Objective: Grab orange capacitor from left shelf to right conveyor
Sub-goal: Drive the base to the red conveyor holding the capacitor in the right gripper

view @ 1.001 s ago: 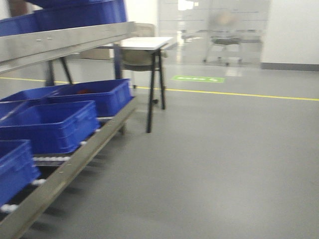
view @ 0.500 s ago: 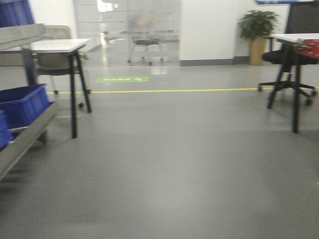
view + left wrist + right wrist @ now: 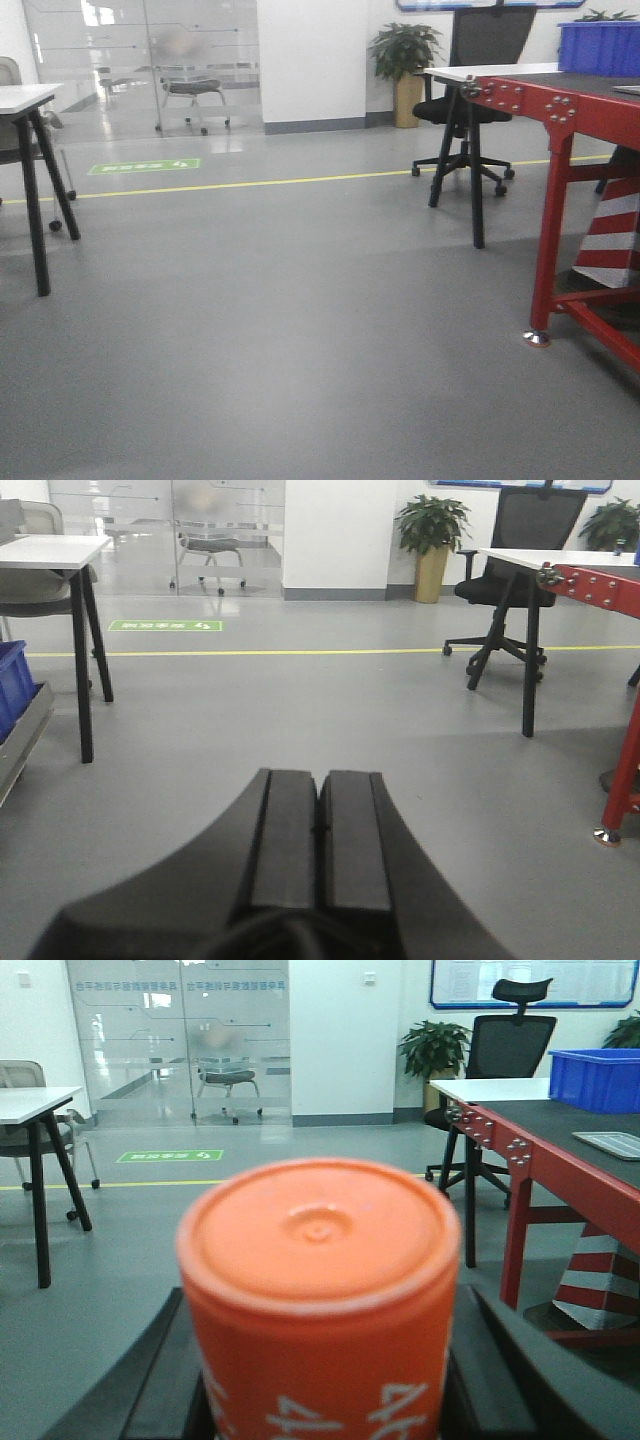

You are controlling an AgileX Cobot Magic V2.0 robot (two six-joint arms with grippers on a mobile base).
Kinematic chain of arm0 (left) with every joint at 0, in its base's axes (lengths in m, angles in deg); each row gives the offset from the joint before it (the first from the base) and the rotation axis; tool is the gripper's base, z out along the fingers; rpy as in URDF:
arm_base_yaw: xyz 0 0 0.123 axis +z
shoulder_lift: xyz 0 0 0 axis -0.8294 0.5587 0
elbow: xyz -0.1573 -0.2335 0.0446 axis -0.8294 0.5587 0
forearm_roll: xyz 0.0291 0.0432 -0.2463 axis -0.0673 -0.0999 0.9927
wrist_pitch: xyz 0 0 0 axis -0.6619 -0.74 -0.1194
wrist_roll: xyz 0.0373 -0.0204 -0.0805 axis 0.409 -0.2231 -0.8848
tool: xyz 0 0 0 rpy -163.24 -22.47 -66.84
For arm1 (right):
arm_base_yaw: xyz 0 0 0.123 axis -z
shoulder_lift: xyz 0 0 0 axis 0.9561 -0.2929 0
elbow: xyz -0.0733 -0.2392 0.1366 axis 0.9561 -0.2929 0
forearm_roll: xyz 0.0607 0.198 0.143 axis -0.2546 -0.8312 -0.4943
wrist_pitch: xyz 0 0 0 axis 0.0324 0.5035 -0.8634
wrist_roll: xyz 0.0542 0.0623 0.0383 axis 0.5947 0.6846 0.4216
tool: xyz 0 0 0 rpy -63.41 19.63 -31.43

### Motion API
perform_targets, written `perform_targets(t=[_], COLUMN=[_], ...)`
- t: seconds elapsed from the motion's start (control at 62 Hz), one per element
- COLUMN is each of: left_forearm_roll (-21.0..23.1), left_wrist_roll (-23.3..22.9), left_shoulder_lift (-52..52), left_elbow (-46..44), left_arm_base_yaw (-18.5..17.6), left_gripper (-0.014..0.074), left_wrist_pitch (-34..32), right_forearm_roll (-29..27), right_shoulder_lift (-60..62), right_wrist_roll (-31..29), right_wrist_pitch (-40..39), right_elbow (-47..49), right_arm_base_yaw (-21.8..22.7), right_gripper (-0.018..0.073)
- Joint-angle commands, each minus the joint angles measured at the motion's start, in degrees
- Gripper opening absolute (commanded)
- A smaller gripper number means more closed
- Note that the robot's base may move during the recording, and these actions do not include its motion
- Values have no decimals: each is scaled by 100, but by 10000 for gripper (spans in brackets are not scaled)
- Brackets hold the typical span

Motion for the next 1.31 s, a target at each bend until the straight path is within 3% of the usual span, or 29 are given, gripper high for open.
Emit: perform_targets(t=[0.0, 1.291], left_forearm_roll=[20, 20], left_wrist_roll=[0, 0], left_shoulder_lift=[-69, -69], left_elbow=[-22, -22], left_arm_base_yaw=[-9, -9], left_gripper=[-127, -127], left_wrist_pitch=[-479, -479], right_forearm_roll=[72, 72], right_shoulder_lift=[-88, -93], right_wrist_roll=[-34, -34], right_wrist_pitch=[-473, -473], right_elbow=[155, 155], right_arm_base_yaw=[-10, -10], right_gripper=[157, 157])
